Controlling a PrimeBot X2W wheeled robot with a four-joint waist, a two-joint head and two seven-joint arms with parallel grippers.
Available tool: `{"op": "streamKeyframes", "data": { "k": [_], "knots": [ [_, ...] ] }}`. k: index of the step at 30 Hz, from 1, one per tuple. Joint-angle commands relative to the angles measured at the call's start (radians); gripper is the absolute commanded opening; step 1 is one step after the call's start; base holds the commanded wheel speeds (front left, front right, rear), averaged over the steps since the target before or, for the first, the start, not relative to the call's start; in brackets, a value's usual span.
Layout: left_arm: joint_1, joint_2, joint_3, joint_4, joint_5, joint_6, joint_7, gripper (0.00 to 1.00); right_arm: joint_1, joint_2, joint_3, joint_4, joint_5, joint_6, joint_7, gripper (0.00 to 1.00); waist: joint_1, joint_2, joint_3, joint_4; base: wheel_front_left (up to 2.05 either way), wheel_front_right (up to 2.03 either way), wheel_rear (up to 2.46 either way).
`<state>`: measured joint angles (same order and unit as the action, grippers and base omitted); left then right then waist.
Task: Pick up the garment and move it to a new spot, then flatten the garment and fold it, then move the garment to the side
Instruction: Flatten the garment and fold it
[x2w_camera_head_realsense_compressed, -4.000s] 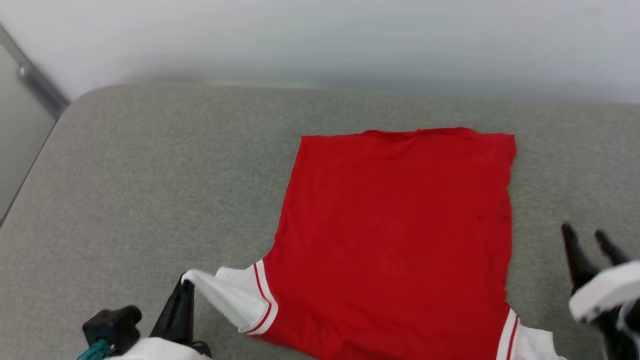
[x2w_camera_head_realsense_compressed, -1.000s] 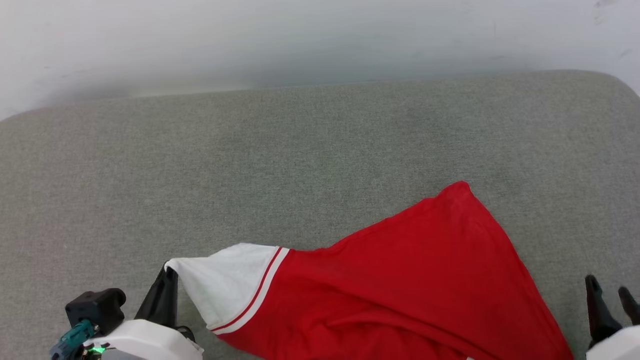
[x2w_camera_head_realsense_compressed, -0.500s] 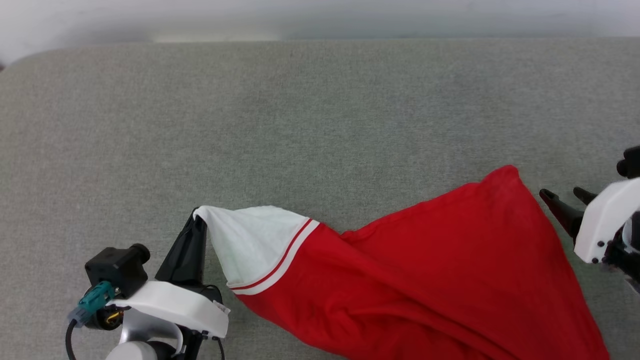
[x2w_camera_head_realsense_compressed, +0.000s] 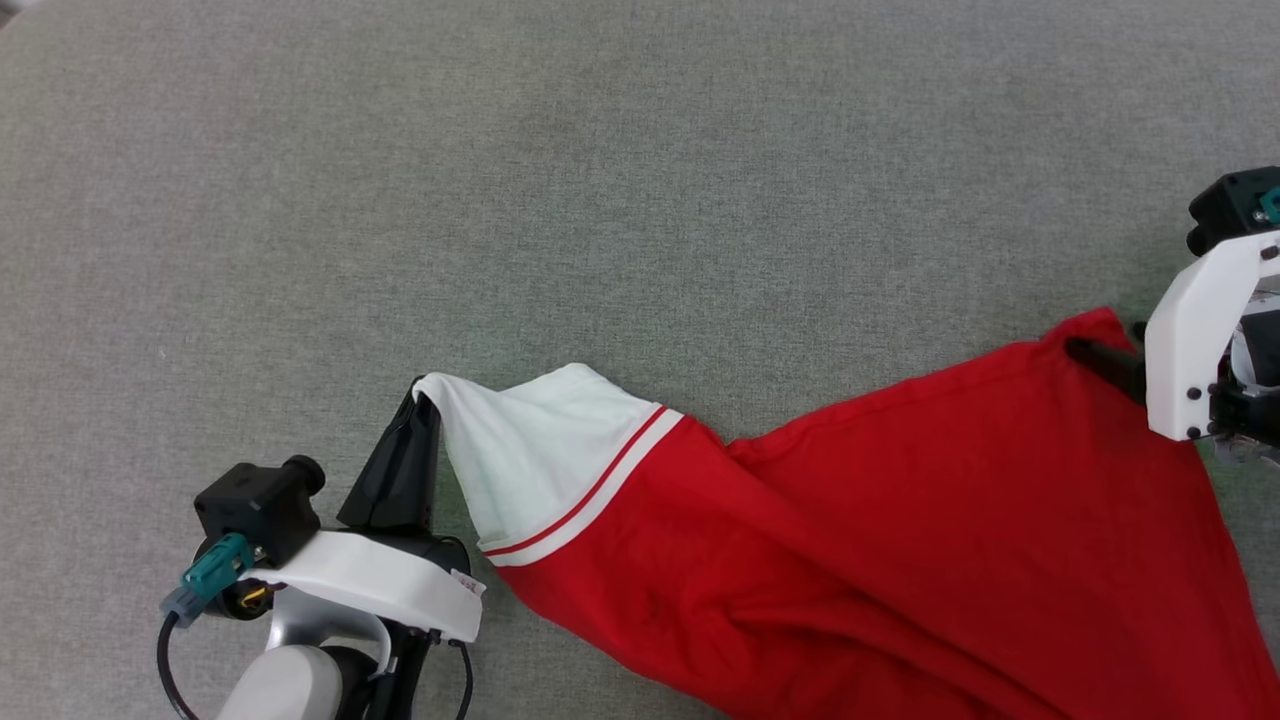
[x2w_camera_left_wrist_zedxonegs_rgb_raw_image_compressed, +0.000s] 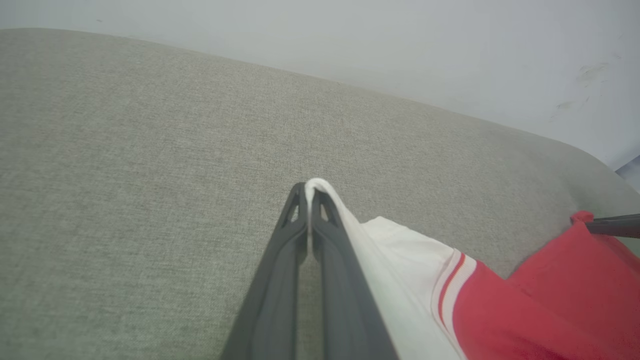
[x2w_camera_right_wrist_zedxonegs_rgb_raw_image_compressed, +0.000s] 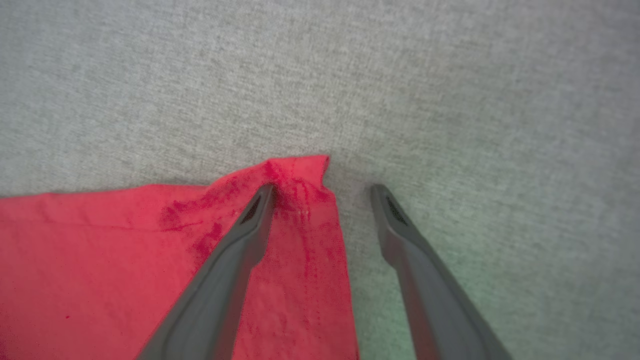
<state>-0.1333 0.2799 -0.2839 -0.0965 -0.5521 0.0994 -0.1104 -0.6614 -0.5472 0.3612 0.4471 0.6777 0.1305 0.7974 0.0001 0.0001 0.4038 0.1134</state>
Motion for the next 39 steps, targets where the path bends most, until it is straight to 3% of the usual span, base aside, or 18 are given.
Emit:
{"op": "streamKeyframes", "data": {
  "k": [1,2,3,4,7,12,18,27,39],
  "knots": [
    [-0.017,0.002,0.001,0.005,-0.004,-0.004,-0.007,0.0,0.067,0.029,0.061,0.06,0.019,0.0,0.062,1.0,-0.0001,-0.0001,0.0,-0.002,0.0,0.0,0.0],
    [-0.017,0.003,0.0,0.008,-0.004,-0.004,-0.006,0.0,0.067,0.031,0.074,0.068,0.028,0.002,0.074,0.56,-0.0001,-0.0001,-0.001,-0.003,0.0,0.0,0.0],
    [-0.017,0.004,0.0,0.012,-0.004,-0.004,-0.006,0.0,0.065,0.037,0.08,0.074,0.042,0.002,0.081,0.2,-0.0001,-0.0001,-0.002,-0.005,0.0,0.0,0.0],
    [-0.017,0.004,-0.001,0.016,-0.004,-0.004,-0.006,0.0,0.06,0.042,0.084,0.077,0.051,0.002,0.08,0.0,-0.0001,-0.0001,-0.004,-0.007,0.0,0.0,0.0],
    [-0.017,0.009,0.0,0.027,-0.01,-0.005,0.0,0.0,0.029,0.045,0.086,0.068,0.062,0.001,0.038,0.0,-0.0001,-0.0001,-0.019,-0.014,0.0,0.0,0.0],
    [-0.033,0.03,0.023,0.044,-0.006,0.012,0.006,0.0,-0.043,0.025,0.055,0.048,0.006,0.0,-0.126,0.0,-0.0001,-0.0001,-0.074,-0.033,0.0,0.0,0.0],
    [-0.122,0.069,0.057,0.064,0.001,0.015,0.025,0.0,-0.062,0.067,-0.041,0.08,-0.076,0.0,-0.301,0.0,-0.0001,-0.0001,-0.151,-0.062,0.0,0.0,0.0],
    [-0.423,0.101,0.091,0.204,-0.018,-0.019,0.077,0.0,-0.15,0.16,-0.201,0.095,-0.207,0.0,-0.52,0.0,-0.0001,-0.0001,-0.206,-0.108,0.0,0.0,0.0],
    [-0.924,0.112,0.1,0.466,0.018,-0.05,0.071,0.0,-0.448,0.196,-0.3,0.115,-0.299,0.0,-0.604,0.0,-0.0001,-0.0001,-0.116,-0.14,0.0,0.0,0.0]
  ]
}}
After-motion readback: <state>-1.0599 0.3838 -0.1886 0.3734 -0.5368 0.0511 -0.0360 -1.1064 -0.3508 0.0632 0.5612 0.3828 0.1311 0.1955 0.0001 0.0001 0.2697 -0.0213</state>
